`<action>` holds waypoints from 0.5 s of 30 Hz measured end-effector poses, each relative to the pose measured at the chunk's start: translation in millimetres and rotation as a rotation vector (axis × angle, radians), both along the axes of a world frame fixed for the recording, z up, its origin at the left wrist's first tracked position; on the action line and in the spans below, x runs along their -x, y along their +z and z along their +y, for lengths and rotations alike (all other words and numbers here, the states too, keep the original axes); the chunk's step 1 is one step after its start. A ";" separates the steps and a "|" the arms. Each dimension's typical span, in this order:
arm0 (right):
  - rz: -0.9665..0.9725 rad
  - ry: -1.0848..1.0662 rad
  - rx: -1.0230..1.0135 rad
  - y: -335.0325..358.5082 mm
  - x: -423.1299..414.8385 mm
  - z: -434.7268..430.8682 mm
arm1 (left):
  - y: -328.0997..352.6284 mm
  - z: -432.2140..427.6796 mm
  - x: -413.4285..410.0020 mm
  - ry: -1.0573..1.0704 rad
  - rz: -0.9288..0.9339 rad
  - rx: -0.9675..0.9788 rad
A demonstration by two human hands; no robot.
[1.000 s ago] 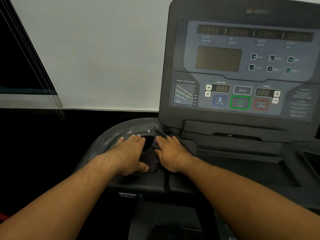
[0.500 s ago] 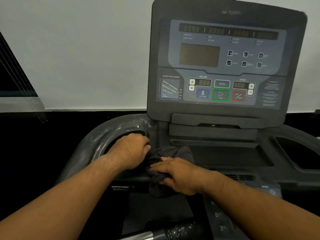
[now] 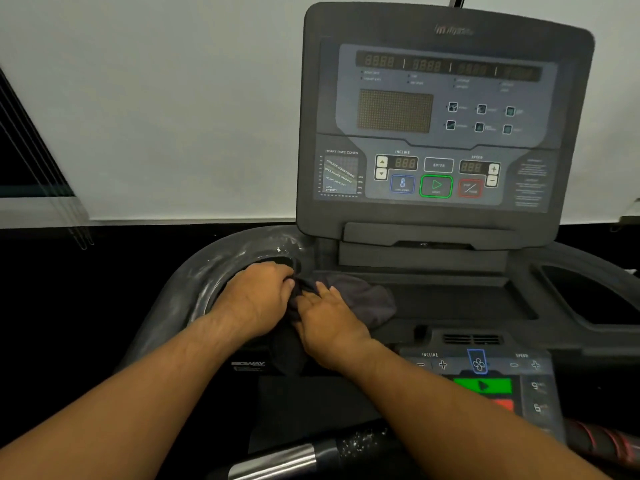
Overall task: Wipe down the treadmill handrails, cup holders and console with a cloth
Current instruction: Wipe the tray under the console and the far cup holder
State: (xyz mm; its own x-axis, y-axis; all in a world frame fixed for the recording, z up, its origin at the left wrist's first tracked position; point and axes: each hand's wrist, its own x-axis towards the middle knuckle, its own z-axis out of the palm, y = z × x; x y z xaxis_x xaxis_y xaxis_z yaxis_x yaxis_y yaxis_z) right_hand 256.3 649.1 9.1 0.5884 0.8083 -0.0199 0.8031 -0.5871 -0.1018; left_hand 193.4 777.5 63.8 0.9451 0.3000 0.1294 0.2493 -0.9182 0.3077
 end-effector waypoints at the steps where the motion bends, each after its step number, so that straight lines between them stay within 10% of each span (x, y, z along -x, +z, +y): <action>1: -0.013 0.014 -0.008 -2.0 2.5 -1.9 | -1.6 -0.5 3.4 0.004 0.006 0.005; 7: 0.073 0.223 -0.068 4.0 0.4 -34.8 | -9.3 2.5 17.5 -0.015 0.019 0.037; 15: 0.116 -0.072 -0.080 -5.1 -19.3 6.9 | -20.0 -0.2 30.3 -0.069 -0.053 0.015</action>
State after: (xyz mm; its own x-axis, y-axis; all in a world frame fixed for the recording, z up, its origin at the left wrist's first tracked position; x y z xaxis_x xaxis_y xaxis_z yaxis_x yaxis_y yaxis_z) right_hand 275.6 655.9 3.9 0.6425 0.7657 -0.0288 0.7391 -0.6292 -0.2404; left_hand 163.1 777.3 43.8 0.9554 0.2371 0.1762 0.1689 -0.9278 0.3326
